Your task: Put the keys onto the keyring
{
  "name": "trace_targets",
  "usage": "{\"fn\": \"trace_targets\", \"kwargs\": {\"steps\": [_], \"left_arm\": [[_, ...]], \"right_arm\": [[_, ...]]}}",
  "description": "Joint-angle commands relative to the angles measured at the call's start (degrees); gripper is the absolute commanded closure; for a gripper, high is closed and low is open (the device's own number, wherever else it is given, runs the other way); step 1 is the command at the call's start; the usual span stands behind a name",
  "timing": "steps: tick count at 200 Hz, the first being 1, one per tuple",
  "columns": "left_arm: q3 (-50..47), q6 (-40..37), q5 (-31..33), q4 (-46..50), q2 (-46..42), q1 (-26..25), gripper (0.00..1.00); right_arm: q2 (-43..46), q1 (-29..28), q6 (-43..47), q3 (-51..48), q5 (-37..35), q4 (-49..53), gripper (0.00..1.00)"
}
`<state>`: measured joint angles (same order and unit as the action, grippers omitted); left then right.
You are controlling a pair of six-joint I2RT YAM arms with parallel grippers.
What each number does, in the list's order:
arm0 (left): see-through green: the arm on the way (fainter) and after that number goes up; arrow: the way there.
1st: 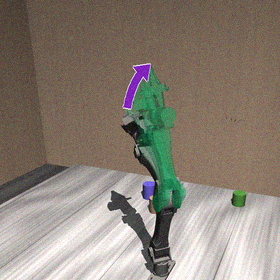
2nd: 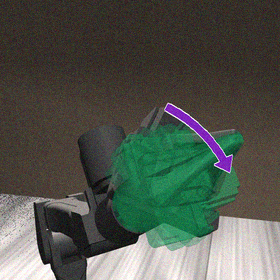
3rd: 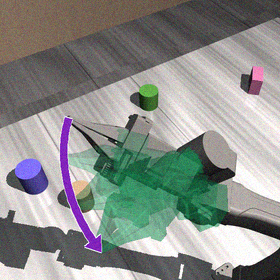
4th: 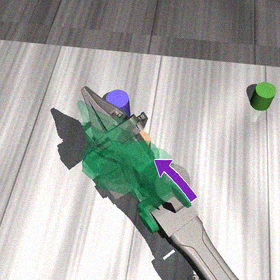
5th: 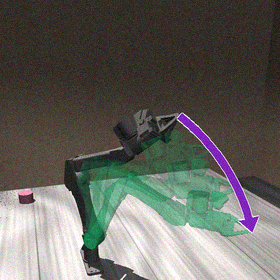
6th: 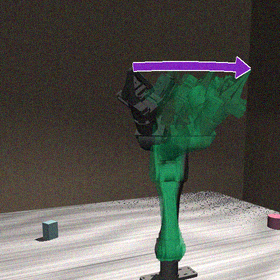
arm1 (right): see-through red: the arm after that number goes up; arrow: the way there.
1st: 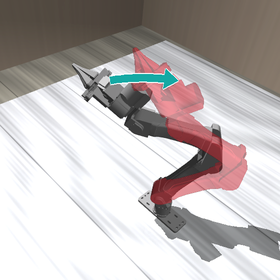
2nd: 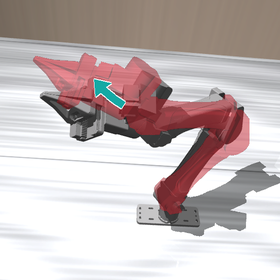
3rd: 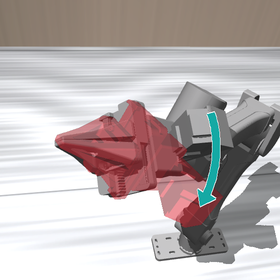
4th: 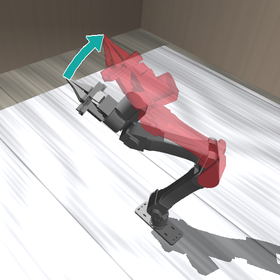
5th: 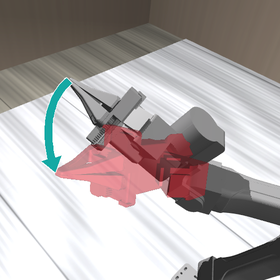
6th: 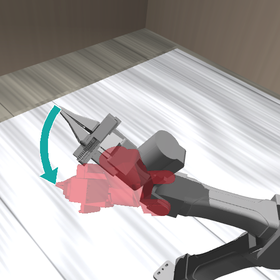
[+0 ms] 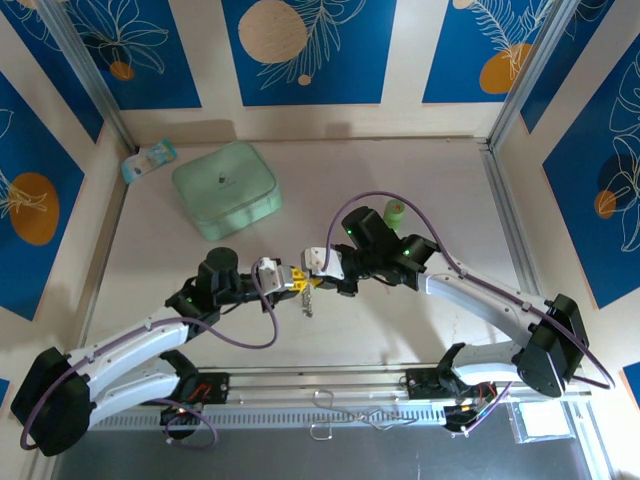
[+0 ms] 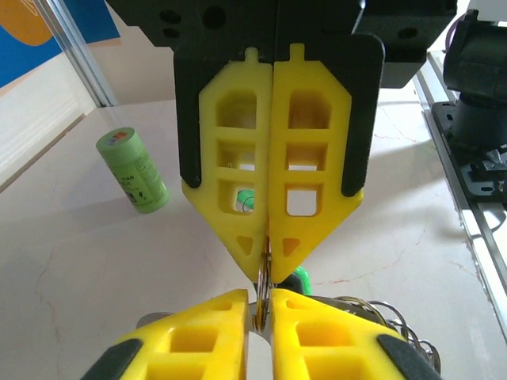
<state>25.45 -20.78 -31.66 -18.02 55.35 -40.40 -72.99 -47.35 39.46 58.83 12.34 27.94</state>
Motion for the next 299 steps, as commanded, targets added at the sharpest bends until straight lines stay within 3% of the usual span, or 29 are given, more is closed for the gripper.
{"fn": "trace_targets", "kwargs": {"steps": [1, 7, 20, 39, 52, 93, 159, 189, 233, 299], "left_arm": [[1.74, 0.12, -2.35, -1.49, 1.03, -0.37, 0.93], [1.88, 0.1, -2.53, -1.57, 1.24, -0.38, 1.0], [1.77, 0.32, -2.51, -2.36, 1.72, -0.37, 1.0], [0.73, 1.37, -1.65, -5.32, 1.54, -0.38, 1.0], [-1.3, 3.84, -0.95, -10.6, 1.58, -0.38, 1.0], [-7.4, 10.49, -0.68, -26.9, 4.53, -0.38, 1.0], [-7.52, 9.06, -2.86, -27.12, 5.38, -0.38, 1.0], [-7.43, 9.01, -3.24, -26.63, 5.03, -0.38, 1.0], [-7.35, 8.98, -3.76, -26.54, 4.94, -0.38, 1.0], [-7.35, 10.55, -6.75, -29.85, 5.37, -0.44, 1.0]], "right_arm": [[0.04, -0.72, 0.38, 1.8, 2.49, -0.67, 1.0], [-0.04, -0.81, 0.15, 1.58, 2.81, -1.13, 1.0], [0.52, -0.41, -1.46, 0.76, 4.04, -2.96, 0.99], [3.38, 3.05, -7.03, -3.39, 9.05, -8.45, 0.71], [6.08, 6.09, -11.12, -7.23, 13.26, -12.35, 0.61], [9.72, 8.15, -18.19, -14.22, 15.92, -17.27, 0.56], [7.1, 6.63, -18.65, -13.55, 12.5, -17.18, 0.64], [6.9, 5.79, -19.15, -13.12, 9.76, -17.57, 0.75], [6.99, 5.9, -19.58, -13.12, 9.99, -17.49, 1.0], [4.48, 7.88, -21.77, -13.53, 8.01, -16.62, 1.0]]}}
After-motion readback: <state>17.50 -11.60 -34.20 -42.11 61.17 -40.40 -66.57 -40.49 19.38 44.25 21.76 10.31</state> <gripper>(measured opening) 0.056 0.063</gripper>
